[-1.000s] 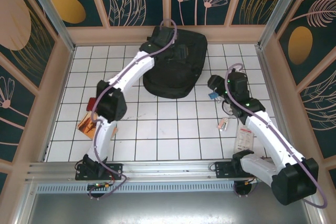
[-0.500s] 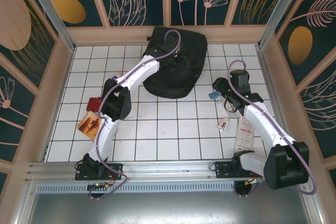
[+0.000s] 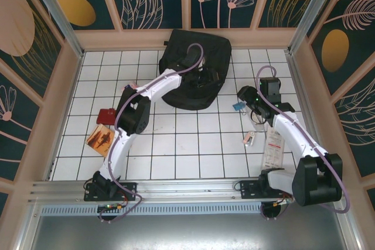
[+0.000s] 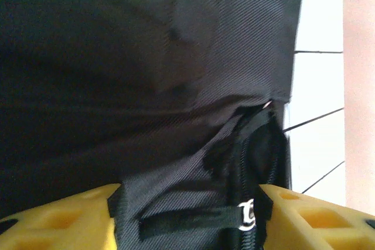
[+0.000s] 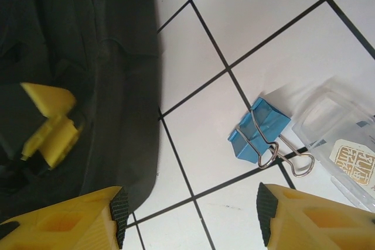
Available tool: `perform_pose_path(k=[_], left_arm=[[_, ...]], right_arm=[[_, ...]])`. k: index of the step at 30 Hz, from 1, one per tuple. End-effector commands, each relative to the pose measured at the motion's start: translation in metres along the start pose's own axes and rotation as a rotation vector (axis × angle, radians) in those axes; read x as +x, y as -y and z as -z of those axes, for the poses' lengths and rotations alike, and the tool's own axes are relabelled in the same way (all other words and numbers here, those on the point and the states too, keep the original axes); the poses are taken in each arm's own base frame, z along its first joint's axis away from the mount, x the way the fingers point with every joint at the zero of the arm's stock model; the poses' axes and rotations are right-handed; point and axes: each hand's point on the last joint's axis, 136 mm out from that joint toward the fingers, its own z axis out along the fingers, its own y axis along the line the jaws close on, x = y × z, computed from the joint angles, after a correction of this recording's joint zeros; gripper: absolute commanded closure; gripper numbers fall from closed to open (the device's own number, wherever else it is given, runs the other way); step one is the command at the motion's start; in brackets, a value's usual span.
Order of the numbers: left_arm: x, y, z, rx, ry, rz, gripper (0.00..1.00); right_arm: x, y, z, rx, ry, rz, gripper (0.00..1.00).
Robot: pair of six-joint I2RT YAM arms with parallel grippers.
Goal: Pack books, pencil case, and school supplies into a backpack
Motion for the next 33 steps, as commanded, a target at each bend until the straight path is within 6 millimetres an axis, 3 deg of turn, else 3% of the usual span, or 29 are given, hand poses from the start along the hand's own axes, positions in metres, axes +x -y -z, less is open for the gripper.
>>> perform_pose_path(k=[1, 8, 12, 19, 26, 33], left_arm=[[-0.007, 0.012, 0.024, -0.003, 0.043, -0.04, 0.39], [-0.003, -0.011, 0.018, -0.144, -0.004, -0.272, 0.49], [-0.005, -0.009, 0.022, -0.21, 0.002, -0.414, 0.45], [0.025, 0.009, 0.016, -0.031, -0.084, -0.277, 0.48], [0.061, 0.023, 0.035, 0.185, -0.103, -0.114, 0.49], [0.105, 0.045, 0.04, 0.281, -0.164, -0.099, 0.48]], right_arm=[[-0.002, -0.003, 0.001, -0.017, -0.004, -0.003, 0.38], [0.001, -0.005, 0.002, -0.034, -0.014, 0.021, 0.38], [0.004, -0.005, 0.004, -0.049, -0.01, 0.036, 0.37], [0.008, -0.001, 0.004, -0.036, -0.027, 0.039, 0.37], [0.013, 0.001, 0.006, -0.043, -0.036, 0.035, 0.36], [0.022, 0.007, -0.001, -0.045, -0.058, 0.003, 0.35]])
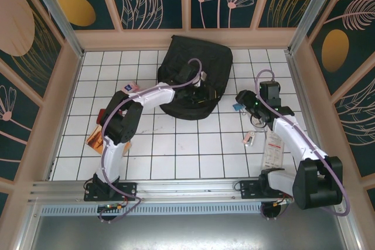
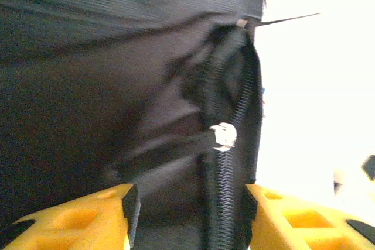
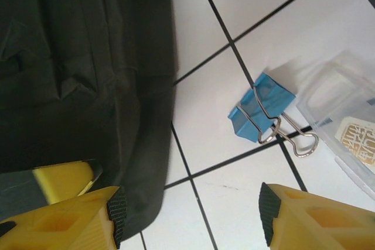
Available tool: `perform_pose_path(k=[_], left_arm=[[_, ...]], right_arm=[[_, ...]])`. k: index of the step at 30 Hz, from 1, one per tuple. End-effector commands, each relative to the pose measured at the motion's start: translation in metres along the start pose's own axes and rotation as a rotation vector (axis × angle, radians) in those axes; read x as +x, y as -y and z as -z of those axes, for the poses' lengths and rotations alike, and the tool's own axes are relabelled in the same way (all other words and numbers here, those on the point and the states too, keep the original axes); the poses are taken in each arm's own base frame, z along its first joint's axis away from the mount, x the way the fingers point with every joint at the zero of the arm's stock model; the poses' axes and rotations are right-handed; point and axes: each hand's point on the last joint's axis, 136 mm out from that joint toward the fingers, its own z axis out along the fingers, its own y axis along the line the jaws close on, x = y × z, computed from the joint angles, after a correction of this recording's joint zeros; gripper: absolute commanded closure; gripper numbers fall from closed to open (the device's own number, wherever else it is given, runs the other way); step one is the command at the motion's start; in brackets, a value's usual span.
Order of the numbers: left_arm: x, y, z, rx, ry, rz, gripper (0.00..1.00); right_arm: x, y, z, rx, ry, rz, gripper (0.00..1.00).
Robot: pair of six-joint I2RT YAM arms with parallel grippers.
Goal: Pack books, pencil case, and school supplies into a backpack
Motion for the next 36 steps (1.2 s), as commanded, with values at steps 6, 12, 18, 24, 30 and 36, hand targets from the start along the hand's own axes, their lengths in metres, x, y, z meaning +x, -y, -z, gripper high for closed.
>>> perform_pose_path(k=[6, 12, 18, 24, 30, 36], left_arm=[[0.041, 0.05, 0.007, 0.159, -0.034, -0.038, 0.44], [-0.001, 0.058, 0.049, -0.093, 0.098, -0.47, 0.42], [-0.002, 0.065, 0.07, -0.122, 0.205, -1.148, 0.45], [0.021, 0.036, 0.036, -0.097, 0.035, -1.54, 0.53], [0.047, 0.016, 0.009, 0.034, -0.161, -1.675, 0.63], [0.053, 0.025, 0.009, 0.201, -0.213, -1.592, 0.61]], right_arm=[[-0.006, 0.0, -0.008, 0.008, -0.002, -0.02, 0.26], [-0.014, -0.024, -0.006, -0.078, -0.001, 0.077, 0.24], [-0.033, -0.028, 0.013, -0.105, 0.143, 0.132, 0.26], [-0.031, -0.031, 0.013, -0.135, 0.146, 0.108, 0.26], [-0.029, -0.031, 0.015, -0.129, 0.134, 0.102, 0.26], [-0.024, -0.031, 0.017, -0.145, 0.125, 0.084, 0.26]])
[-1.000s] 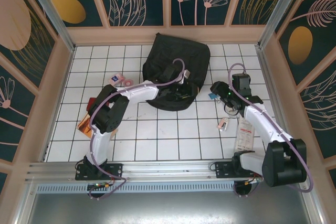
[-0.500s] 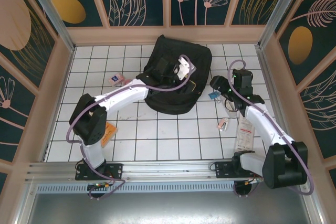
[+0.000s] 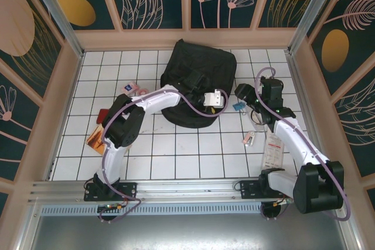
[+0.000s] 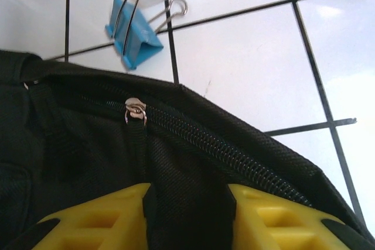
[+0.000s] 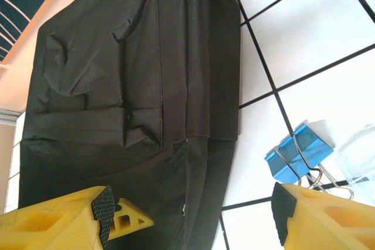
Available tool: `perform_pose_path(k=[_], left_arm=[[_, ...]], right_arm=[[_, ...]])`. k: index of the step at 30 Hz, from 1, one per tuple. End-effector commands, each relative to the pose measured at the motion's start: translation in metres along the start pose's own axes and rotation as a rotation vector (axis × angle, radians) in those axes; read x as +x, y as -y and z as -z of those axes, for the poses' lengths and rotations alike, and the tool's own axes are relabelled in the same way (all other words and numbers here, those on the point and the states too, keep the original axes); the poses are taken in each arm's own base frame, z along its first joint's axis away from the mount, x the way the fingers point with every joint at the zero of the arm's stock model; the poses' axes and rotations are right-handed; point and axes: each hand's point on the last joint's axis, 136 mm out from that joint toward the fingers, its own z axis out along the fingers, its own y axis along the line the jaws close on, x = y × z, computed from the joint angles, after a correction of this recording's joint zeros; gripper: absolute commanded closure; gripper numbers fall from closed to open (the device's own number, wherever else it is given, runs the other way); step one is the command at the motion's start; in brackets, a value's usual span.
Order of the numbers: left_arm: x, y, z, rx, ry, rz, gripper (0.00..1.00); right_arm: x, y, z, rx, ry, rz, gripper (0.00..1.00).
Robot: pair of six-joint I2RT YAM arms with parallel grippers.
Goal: Pack books, pencil case, and school supplies into a backpack
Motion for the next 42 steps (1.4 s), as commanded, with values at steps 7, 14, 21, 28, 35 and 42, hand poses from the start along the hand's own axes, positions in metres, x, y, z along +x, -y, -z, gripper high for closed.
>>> perform_pose_path(k=[7, 14, 21, 28, 35, 42], left_arm=[[-0.005, 0.009, 0.006, 0.123, 0.065, 0.031, 0.58], [0.003, -0.016, -0.006, 0.013, 0.019, 0.09, 0.5], [0.003, -0.032, -0.02, -0.057, -0.001, 0.118, 0.48], [0.001, -0.036, -0.036, -0.052, -0.01, 0.126, 0.48], [0.012, -0.044, -0.055, -0.067, -0.04, 0.152, 0.6], [0.013, -0.049, -0.062, -0.079, -0.032, 0.191, 1.0]], right_arm=[[0.0, 0.002, 0.008, -0.005, 0.022, -0.02, 0.26], [0.001, 0.001, 0.008, -0.016, 0.024, -0.025, 0.26], [0.012, 0.005, 0.003, -0.029, 0.008, -0.049, 0.27], [0.021, 0.01, -0.004, -0.019, -0.016, -0.066, 0.27], [0.028, 0.011, -0.008, -0.009, -0.028, -0.069, 0.27], [0.037, 0.021, -0.015, 0.031, -0.041, -0.076, 0.28]])
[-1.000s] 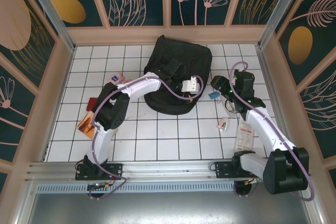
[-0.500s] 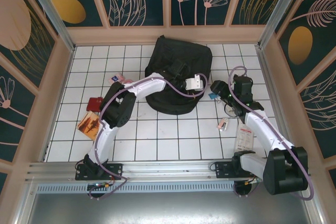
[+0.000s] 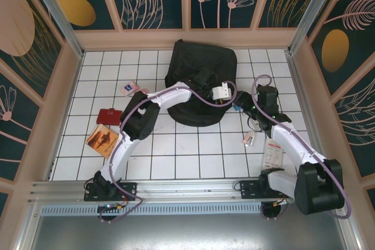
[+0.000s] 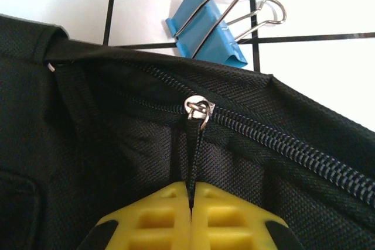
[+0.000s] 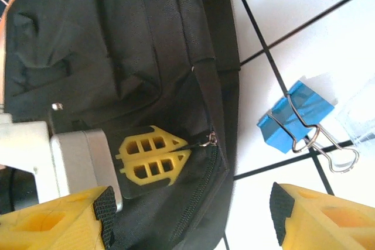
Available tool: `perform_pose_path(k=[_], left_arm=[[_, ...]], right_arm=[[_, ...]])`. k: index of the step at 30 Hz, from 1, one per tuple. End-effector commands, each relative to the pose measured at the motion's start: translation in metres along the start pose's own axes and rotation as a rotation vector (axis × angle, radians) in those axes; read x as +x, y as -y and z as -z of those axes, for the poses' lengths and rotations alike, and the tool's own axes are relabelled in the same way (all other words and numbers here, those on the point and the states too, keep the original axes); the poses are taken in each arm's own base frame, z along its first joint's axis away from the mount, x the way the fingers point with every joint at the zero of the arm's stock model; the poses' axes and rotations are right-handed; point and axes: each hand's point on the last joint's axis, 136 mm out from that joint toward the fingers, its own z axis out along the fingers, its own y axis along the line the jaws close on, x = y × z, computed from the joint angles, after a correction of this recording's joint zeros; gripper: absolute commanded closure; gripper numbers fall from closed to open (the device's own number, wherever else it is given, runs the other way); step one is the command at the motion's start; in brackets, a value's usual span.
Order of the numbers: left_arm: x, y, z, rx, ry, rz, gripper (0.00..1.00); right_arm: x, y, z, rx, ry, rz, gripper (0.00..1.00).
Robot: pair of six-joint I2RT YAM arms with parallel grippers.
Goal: Pack books, pencil case, and school supplies into a backpack
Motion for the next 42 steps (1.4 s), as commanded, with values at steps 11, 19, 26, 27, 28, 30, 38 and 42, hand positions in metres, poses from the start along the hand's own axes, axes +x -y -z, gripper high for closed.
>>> perform_pose_path(k=[11, 19, 26, 27, 28, 30, 38, 42], left_arm=[[-0.015, 0.007, 0.031, -0.06, 0.122, -0.025, 1.0], [-0.017, 0.012, 0.053, -0.098, 0.118, -0.031, 1.0], [-0.01, 0.015, 0.068, -0.145, 0.085, -0.049, 1.0], [-0.011, 0.015, 0.07, -0.158, 0.085, -0.053, 1.0], [-0.012, 0.015, 0.072, -0.164, 0.085, -0.06, 1.0], [-0.014, 0.016, 0.076, -0.176, 0.088, -0.069, 1.0], [-0.018, 0.02, 0.092, -0.244, 0.075, -0.096, 1.0], [-0.006, 0.032, 0.098, -0.285, 0.021, -0.152, 1.0]], right_arm=[[-0.008, 0.014, -0.009, 0.084, 0.035, -0.041, 0.28], [0.002, 0.003, -0.047, 0.084, -0.125, -0.144, 0.41], [0.011, -0.014, -0.07, 0.066, -0.208, -0.136, 0.42], [0.014, -0.016, -0.073, 0.061, -0.222, -0.136, 0.44], [0.016, -0.017, -0.076, 0.055, -0.233, -0.136, 0.44], [0.023, -0.022, -0.082, 0.036, -0.265, -0.129, 0.46], [0.033, -0.014, -0.094, 0.073, -0.281, -0.136, 0.87], [0.029, -0.009, -0.098, 0.094, -0.274, -0.139, 1.0]])
